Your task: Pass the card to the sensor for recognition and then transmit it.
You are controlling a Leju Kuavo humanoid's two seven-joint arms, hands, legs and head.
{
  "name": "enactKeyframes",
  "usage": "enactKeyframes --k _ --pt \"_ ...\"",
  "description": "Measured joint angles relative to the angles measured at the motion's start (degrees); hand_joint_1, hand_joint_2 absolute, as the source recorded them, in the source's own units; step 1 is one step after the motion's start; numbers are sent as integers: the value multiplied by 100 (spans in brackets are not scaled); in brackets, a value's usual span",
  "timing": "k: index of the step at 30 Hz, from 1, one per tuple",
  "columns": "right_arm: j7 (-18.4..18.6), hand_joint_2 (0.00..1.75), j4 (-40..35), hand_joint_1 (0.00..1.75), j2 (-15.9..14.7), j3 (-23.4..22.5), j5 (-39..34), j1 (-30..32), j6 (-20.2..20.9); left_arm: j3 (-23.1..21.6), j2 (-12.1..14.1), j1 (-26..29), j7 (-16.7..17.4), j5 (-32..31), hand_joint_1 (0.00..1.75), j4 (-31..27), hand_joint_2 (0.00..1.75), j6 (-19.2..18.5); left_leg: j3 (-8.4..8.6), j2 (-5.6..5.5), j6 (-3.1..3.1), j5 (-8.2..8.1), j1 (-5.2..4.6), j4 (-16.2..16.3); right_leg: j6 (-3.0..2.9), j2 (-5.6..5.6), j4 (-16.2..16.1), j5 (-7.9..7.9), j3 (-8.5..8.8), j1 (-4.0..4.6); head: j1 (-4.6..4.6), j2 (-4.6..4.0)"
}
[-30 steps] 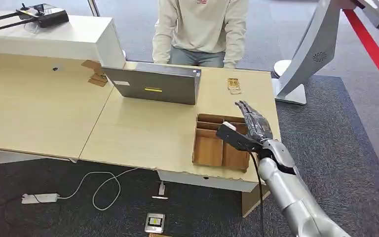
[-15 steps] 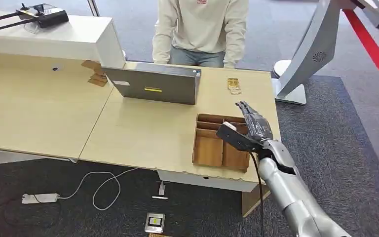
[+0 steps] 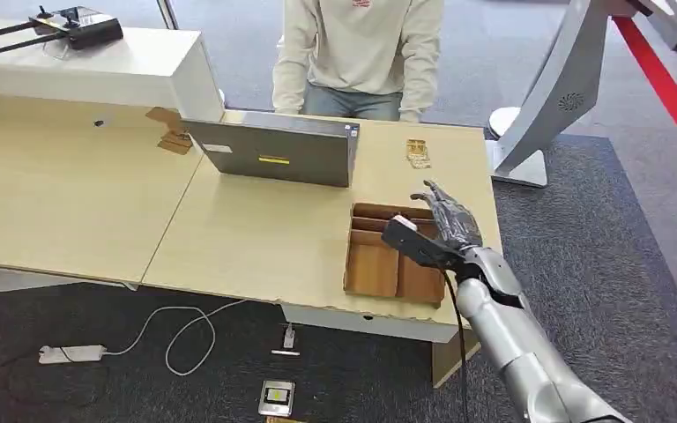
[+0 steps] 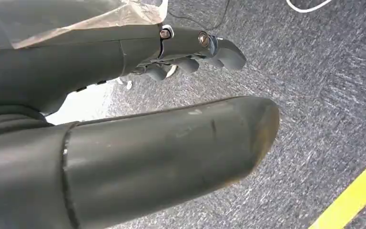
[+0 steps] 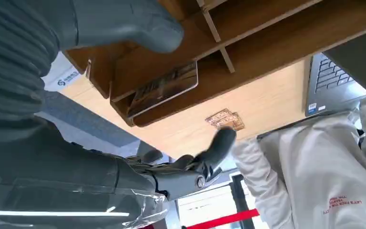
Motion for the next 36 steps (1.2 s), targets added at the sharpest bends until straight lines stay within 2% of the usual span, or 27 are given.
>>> enactKeyframes --k 19,25,28,31,36 --pt "68 175 -107 175 -114 0 -192 -3 265 0 0 -13 -48 -7 0 0 0 157 1 1 0 0 0 1 0 0 -1 0 -1 0 0 0" --pt "68 175 -501 175 -181 -2 -361 83 210 0 0 -25 -61 -44 0 0 0 199 2 2 0 0 0 1 0 0 0 0 -2 0 0 0" --pt "68 175 -811 175 -236 -46 -481 91 22 0 0 -25 -98 -63 0 0 0 223 1 2 0 0 0 2 0 0 0 0 -3 0 0 0" --pt "92 175 -1176 175 -341 -162 -599 -18 -164 0 0 -22 -133 -96 0 0 0 223 1 2 0 0 0 2 0 0 0 1 -3 -1 0 0" --pt "199 175 -1681 175 -557 -385 -660 -336 -192 0 0 -31 -144 -185 0 0 0 219 3 3 1 0 -1 4 -1 0 -1 1 -2 -2 0 0"
